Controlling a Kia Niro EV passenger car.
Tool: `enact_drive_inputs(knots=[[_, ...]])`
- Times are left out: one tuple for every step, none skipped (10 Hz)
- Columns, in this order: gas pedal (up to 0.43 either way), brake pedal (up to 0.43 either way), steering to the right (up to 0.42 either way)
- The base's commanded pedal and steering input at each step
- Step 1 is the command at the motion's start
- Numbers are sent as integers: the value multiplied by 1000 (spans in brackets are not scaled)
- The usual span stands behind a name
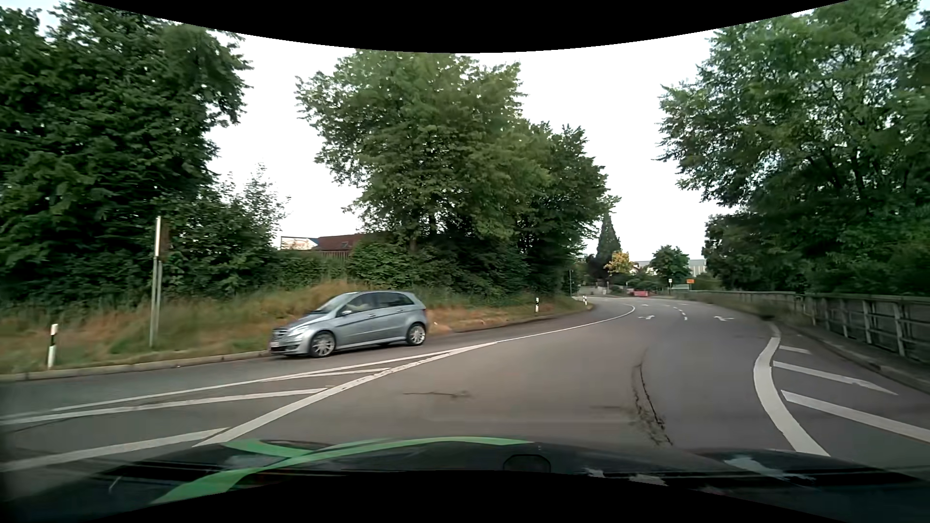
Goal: Follow the waypoints while adhering to traffic rules and regulations
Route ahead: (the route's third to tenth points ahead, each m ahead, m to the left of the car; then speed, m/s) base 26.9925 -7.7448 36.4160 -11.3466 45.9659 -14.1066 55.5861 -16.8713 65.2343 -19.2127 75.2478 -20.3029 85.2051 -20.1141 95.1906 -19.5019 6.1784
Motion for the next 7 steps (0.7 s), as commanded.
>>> enact_drive_inputs(knots=[[169,0,181],[189,0,179],[209,0,178],[220,0,174],[220,0,168],[220,0,158],[228,0,151]])
